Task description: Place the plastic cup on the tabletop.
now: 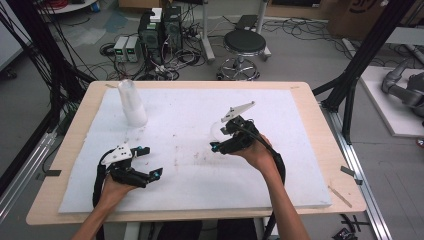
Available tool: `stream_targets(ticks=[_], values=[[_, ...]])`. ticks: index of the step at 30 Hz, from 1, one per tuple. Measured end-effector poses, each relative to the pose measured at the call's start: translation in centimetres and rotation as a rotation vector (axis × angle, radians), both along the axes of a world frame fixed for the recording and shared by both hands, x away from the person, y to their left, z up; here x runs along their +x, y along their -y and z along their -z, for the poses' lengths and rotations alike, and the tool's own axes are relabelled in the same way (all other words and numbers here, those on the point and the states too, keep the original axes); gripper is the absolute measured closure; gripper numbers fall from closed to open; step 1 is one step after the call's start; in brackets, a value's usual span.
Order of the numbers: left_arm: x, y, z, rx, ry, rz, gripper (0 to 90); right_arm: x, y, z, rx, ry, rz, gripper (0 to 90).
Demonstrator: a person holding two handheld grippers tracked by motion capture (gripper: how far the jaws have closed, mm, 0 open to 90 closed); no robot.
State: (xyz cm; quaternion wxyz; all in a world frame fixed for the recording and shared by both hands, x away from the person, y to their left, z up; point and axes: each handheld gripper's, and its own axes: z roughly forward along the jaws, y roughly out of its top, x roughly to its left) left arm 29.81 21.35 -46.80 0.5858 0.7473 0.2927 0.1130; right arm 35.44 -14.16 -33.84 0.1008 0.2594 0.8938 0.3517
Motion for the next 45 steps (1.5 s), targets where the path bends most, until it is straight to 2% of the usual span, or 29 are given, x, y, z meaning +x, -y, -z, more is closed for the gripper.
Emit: stream_targets(ticks=[8, 14, 22, 32, 36, 40, 45], values=[[0.0, 0.0, 0.0, 0.001, 0.002, -0.008, 1.7, 0.3, -0.2, 0.3, -0.016, -0.008, 0.015, 35.4], [-0.1, 0.0, 0.0, 0.004, 0.007, -0.011, 1.7, 0.8, -0.7, 1.4, -0.016, -0.019, 0.024, 35.4], [-0.2, 0.0, 0.0, -0.005, 0.016, -0.025, 1.8, 1.9, -2.0, 3.5, -0.069, -0.036, 0.040, 35.5], [-0.4, 0.0, 0.0, 0.004, 0.016, -0.090, 1.8, 2.8, -3.6, 5.2, -0.131, -0.043, 0.037, 35.4], [-0.5, 0.1, 0.0, 0.003, 0.019, -0.096, 1.8, 3.1, -4.1, 6.0, -0.150, -0.043, 0.045, 35.4], [-0.4, 0.0, 0.0, 0.005, 0.019, -0.095, 1.8, 3.3, -4.3, 6.5, -0.125, -0.037, 0.057, 35.8], [-0.5, 0.1, 0.0, 0.006, 0.020, -0.098, 1.8, 3.3, -4.6, 7.0, -0.115, -0.021, 0.057, 36.9]])
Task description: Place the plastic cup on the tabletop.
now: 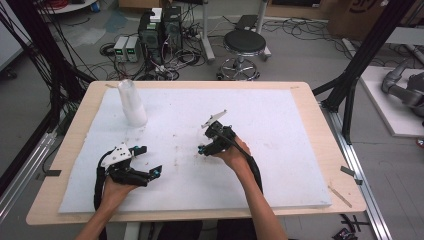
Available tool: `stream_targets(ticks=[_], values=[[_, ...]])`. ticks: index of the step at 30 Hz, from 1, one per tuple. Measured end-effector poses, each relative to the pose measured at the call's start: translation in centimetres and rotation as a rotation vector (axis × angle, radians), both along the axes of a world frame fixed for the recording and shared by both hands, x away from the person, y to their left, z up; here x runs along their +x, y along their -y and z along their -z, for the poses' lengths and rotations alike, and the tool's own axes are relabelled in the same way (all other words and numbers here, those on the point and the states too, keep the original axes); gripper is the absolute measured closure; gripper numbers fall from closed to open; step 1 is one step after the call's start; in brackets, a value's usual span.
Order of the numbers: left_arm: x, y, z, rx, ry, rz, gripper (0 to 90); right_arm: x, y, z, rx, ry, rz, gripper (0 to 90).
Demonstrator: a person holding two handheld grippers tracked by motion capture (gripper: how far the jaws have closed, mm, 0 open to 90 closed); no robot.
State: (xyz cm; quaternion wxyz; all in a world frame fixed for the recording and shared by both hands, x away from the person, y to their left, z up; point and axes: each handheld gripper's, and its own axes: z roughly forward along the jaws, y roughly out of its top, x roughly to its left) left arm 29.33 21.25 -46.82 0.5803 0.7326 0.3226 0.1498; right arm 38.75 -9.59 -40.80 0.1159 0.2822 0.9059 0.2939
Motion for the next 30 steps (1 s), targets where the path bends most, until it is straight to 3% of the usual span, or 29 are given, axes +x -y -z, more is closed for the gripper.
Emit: stream_targets(ticks=[3, 8, 12, 18, 23, 30], values=[[0.0, 0.0, 0.0, -0.001, 0.000, -0.003, 1.8, 0.1, -0.1, 0.5, 0.009, 0.001, 0.011, 36.8], [0.0, -0.1, 0.0, -0.003, -0.001, -0.001, 1.8, 0.3, -0.4, 1.2, -0.022, -0.011, 0.026, 25.4], [0.0, -0.1, 0.0, -0.007, 0.000, 0.000, 1.8, 0.2, -0.4, 1.7, -0.006, 0.001, 0.037, 19.6], [0.0, -0.1, 0.0, -0.010, -0.002, 0.002, 1.8, -0.1, 0.3, 1.7, 0.027, 0.028, 0.056, 18.4], [0.0, -0.1, 0.0, -0.006, -0.003, -0.002, 1.8, -1.1, 1.8, 1.6, 0.076, 0.038, 0.060, 18.4], [0.0, -0.1, 0.0, -0.006, -0.008, -0.020, 1.8, -4.0, 5.7, 1.3, 0.222, 0.142, 0.067, 18.4]])
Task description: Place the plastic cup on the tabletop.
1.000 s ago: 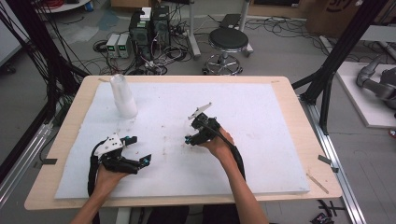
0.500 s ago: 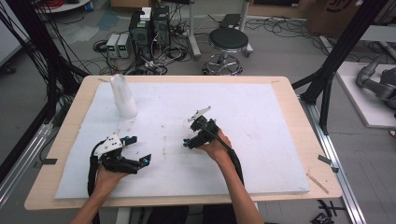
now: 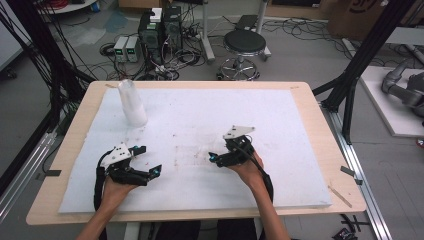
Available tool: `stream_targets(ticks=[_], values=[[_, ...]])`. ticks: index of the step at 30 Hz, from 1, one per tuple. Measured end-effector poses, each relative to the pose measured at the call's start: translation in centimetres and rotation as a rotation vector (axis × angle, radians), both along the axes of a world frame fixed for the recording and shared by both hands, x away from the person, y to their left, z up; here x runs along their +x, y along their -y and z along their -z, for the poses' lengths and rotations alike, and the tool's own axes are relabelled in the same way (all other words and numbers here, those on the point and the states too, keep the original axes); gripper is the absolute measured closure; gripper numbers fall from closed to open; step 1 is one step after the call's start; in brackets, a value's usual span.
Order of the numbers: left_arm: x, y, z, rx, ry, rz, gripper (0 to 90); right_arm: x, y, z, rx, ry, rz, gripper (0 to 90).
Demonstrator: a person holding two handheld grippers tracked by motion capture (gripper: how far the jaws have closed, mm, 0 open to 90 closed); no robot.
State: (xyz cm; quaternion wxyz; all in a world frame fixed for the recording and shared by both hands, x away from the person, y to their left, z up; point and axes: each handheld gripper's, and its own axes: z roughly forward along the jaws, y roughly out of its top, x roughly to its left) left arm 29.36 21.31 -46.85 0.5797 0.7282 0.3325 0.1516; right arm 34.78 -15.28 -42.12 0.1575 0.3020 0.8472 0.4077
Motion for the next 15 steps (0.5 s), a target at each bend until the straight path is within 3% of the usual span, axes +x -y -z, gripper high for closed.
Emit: stream_targets(ticks=[4, 8, 13, 15], values=[[0.1, 0.0, 0.0, 0.008, -0.005, -0.010, 1.8, -1.1, 2.2, 0.1, 0.046, 0.054, 0.004, 18.4], [0.1, 0.0, 0.0, 0.010, -0.006, -0.007, 1.8, -2.3, 4.4, 0.5, 0.092, 0.080, 0.033, 18.4], [0.0, 0.0, 0.0, 0.007, -0.001, -0.019, 1.8, -3.1, 6.1, 1.3, 0.097, 0.084, 0.059, 18.5], [-0.1, 0.0, 0.0, 0.005, 0.001, -0.025, 1.8, -3.4, 6.8, 1.4, 0.108, 0.108, 0.070, 18.5]])
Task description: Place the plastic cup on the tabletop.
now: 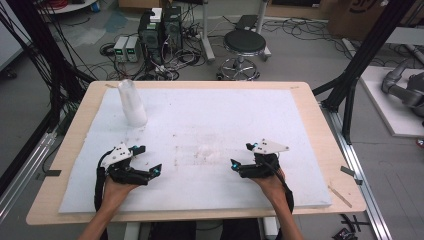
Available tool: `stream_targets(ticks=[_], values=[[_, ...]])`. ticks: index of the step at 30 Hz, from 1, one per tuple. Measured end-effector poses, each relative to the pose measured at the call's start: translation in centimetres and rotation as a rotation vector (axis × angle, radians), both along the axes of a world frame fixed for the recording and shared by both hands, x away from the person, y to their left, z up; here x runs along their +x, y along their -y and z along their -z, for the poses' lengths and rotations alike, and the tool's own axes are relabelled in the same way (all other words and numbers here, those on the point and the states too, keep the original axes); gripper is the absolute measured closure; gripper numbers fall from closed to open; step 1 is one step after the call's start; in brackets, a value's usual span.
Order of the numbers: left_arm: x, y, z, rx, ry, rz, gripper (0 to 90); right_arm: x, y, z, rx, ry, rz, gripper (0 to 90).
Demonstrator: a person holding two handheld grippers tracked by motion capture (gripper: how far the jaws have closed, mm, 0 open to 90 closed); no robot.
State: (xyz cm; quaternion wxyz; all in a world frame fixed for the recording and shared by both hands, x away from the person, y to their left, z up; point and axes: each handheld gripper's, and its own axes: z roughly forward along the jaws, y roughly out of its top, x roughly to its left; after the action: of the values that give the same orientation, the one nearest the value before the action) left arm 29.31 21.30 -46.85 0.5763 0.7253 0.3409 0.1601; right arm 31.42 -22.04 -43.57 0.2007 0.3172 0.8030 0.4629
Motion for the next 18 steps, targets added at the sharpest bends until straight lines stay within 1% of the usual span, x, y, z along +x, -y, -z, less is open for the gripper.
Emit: stream_targets(ticks=[1, 3, 4, 6, 7, 8, 10, 12, 13, 17, 18], values=[[0.0, 0.0, 0.0, 0.000, 0.001, -0.005, 1.8, -0.2, 0.3, 0.1, 0.006, 0.007, 0.009, 18.5], [0.0, 0.0, 0.0, 0.000, 0.003, -0.008, 1.8, -0.6, 1.0, 0.3, 0.014, 0.037, 0.037, 18.5], [0.0, 0.0, 0.0, -0.001, 0.004, -0.008, 1.8, -0.7, 1.3, 0.5, 0.025, 0.053, 0.048, 18.5], [0.0, 0.0, 0.0, -0.001, 0.004, -0.007, 1.8, -1.0, 1.9, 0.9, 0.049, 0.066, 0.061, 18.5], [0.0, -0.1, 0.0, -0.005, 0.003, -0.009, 1.8, -1.0, 2.1, 1.1, 0.054, 0.066, 0.062, 18.5], [0.0, -0.1, 0.0, -0.008, 0.002, -0.006, 1.8, -1.0, 2.2, 1.3, 0.072, 0.056, 0.060, 18.5], [-0.1, -0.1, 0.0, -0.010, 0.005, -0.003, 1.8, -0.9, 2.5, 1.7, 0.100, 0.057, 0.054, 18.5], [-0.1, -0.1, 0.0, -0.009, 0.008, -0.005, 1.8, -0.9, 2.4, 1.7, 0.100, 0.047, 0.058, 18.4], [-0.1, -0.1, 0.0, -0.008, 0.007, -0.006, 1.8, -0.9, 2.4, 1.7, 0.102, 0.059, 0.055, 18.5], [-0.2, -0.1, 0.0, -0.007, 0.012, -0.018, 1.8, -0.9, 2.3, 1.7, 0.102, 0.056, 0.056, 18.5], [-0.2, -0.1, 0.0, -0.004, 0.020, -0.020, 1.8, -0.9, 2.4, 1.7, 0.103, 0.057, 0.053, 18.5]])
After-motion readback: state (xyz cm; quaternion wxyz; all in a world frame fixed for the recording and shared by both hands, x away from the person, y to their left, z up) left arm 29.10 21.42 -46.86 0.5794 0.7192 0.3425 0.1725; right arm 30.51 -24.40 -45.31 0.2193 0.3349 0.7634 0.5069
